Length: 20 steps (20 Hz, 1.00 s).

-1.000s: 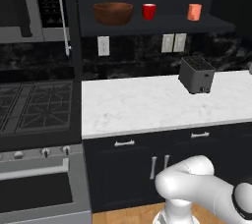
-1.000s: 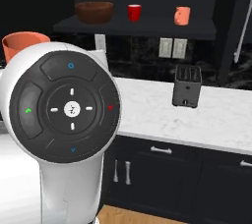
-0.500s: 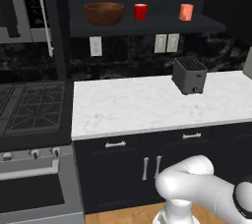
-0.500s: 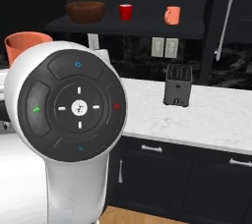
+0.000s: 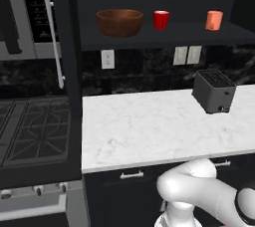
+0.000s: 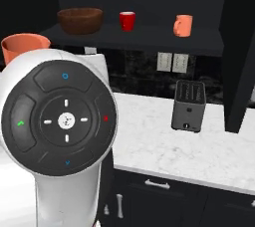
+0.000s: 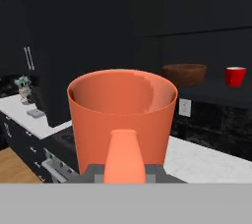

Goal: Gather all objects into one cabinet and sort the glasses and bowls to opposite sides.

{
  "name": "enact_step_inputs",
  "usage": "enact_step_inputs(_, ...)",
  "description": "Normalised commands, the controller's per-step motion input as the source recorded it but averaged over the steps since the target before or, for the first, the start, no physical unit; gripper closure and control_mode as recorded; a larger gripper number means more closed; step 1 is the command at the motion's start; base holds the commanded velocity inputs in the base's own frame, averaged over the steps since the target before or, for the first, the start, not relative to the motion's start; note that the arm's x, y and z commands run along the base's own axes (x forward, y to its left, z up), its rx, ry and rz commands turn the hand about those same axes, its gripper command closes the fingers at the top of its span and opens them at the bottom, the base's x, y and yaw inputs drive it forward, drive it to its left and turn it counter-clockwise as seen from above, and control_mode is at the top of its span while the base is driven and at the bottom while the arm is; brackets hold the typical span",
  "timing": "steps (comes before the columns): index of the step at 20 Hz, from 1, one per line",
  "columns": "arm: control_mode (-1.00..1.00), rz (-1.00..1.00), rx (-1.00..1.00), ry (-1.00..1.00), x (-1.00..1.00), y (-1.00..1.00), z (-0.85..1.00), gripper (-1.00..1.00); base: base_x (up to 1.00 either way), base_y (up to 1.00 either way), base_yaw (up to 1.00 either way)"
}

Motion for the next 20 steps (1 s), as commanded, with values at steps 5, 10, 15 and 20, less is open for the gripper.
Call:
enact_step_inputs(5,1.00,0.00,0.00,0.00,0.00,0.00,0.00,1.00,1.00,-0.06,0.12)
enact_step_inputs(10,1.00,0.00,0.00,0.00,0.00,0.00,0.00,1.00,1.00,-0.07,0.17)
enact_step_inputs(15,1.00,0.00,0.00,0.00,0.00,0.00,0.00,1.00,0.60,-0.14,0.13)
enact_step_inputs(20,1.00,0.00,0.00,0.00,0.00,0.00,0.00,1.00,0.00,0.00,0.00)
